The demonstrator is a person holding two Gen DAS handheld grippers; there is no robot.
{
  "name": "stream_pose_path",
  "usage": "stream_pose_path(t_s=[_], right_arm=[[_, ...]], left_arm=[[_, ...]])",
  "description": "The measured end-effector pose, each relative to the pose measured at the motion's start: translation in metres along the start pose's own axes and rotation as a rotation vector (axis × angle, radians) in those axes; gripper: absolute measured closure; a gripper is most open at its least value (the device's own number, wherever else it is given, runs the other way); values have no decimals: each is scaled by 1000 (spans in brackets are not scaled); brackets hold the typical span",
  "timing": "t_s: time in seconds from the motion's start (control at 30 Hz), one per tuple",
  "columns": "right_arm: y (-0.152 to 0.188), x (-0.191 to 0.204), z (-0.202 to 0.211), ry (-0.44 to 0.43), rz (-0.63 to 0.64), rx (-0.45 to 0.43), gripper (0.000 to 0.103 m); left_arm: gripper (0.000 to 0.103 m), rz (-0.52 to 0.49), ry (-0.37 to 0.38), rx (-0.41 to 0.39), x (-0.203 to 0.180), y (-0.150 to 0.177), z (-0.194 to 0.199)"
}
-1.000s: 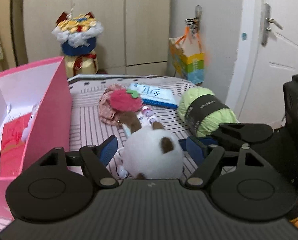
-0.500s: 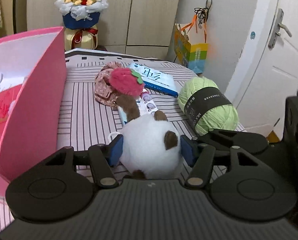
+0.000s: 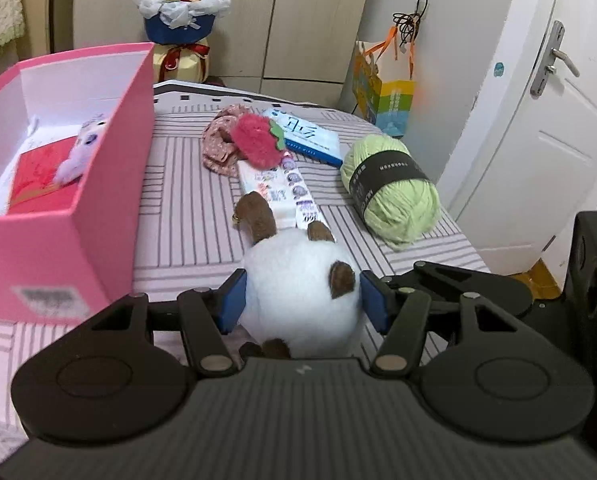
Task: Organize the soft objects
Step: 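Carry the plush cat with the left gripper into the pink box and release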
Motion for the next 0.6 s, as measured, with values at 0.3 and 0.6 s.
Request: stream_pose_path(t_s=[0.3,0.6], right_arm=[[-5,37,30,-57,21,54,31],[-37,85,43,-130,101,97,31]], left_arm=[[44,30,8,53,6,9,49],[43,90,43,68,39,0,103]])
Point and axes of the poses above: each gripper's, at about its wrist camera, not at the fingertips, and z roughly against the way its jaws point, x to its left, y to its underside, the point moved 6 cm from there along -z, roughly the way its jaws point, and after that the axes turned 1 degree about -y, right-handed, at the moved point
